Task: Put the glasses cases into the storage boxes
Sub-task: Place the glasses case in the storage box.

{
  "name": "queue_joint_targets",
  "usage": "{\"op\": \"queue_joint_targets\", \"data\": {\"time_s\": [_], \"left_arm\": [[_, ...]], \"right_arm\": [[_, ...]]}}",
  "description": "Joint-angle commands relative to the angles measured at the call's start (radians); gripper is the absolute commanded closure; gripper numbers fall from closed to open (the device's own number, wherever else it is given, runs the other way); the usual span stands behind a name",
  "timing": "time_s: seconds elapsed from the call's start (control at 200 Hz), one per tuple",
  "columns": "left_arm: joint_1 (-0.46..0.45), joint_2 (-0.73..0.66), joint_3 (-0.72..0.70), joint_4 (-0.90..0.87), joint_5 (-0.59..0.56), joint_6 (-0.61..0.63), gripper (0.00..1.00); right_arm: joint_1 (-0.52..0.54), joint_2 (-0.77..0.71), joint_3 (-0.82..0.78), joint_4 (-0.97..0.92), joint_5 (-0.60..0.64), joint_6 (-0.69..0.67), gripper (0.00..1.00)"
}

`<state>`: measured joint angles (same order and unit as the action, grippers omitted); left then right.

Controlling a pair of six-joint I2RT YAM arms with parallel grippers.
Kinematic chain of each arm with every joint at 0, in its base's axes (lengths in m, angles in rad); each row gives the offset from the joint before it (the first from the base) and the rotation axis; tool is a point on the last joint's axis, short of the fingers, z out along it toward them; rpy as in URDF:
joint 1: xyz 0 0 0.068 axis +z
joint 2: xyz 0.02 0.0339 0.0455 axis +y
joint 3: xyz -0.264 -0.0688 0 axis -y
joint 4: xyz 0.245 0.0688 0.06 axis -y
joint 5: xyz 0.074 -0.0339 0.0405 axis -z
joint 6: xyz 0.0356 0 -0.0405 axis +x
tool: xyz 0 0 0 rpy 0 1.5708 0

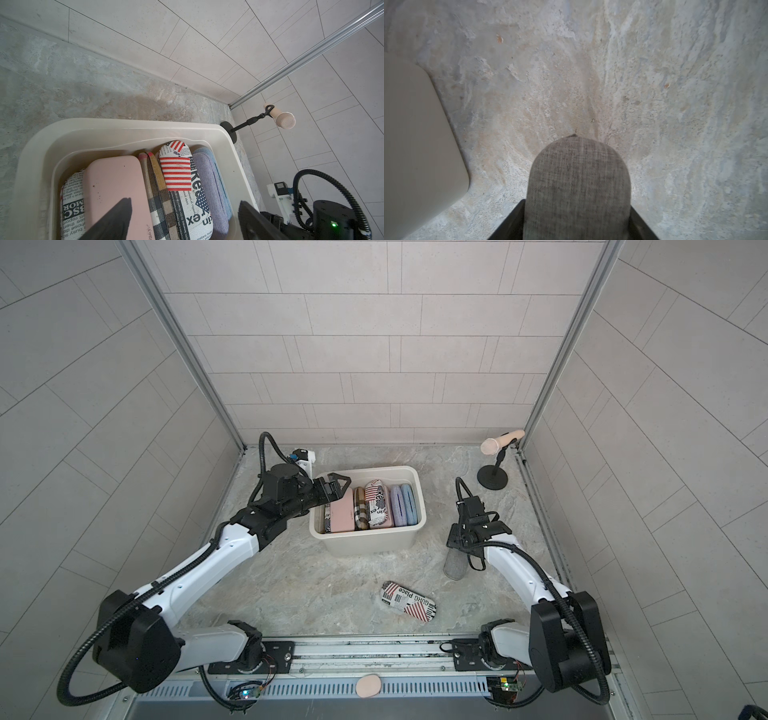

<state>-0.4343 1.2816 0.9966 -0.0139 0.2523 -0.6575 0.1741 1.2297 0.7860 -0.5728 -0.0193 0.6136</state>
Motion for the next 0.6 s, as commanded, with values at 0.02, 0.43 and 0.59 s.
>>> {"op": "queue_joint_targets", "data": {"time_s": [0.02,0.43,0.59], "left_arm": [[0.000,-0.035,0.037,-0.007,-0.031,0.018,0.12],[0.135,-0.148,-0.036,-0.011,-0.239,-0.037,0.11],[0.180,-0.156,-0.041,-0.015,-0.254,-0.045,0.11]], "right_arm": [[0.015,-0.040,0.076,-0.075,0.018,-0.028,0.41],[0.045,-0.026,0.383,-0.149,-0.014,-0.112,0.41],[0.116,0.051,0.523,-0.160,-0.030,-0.121,0.41]]}}
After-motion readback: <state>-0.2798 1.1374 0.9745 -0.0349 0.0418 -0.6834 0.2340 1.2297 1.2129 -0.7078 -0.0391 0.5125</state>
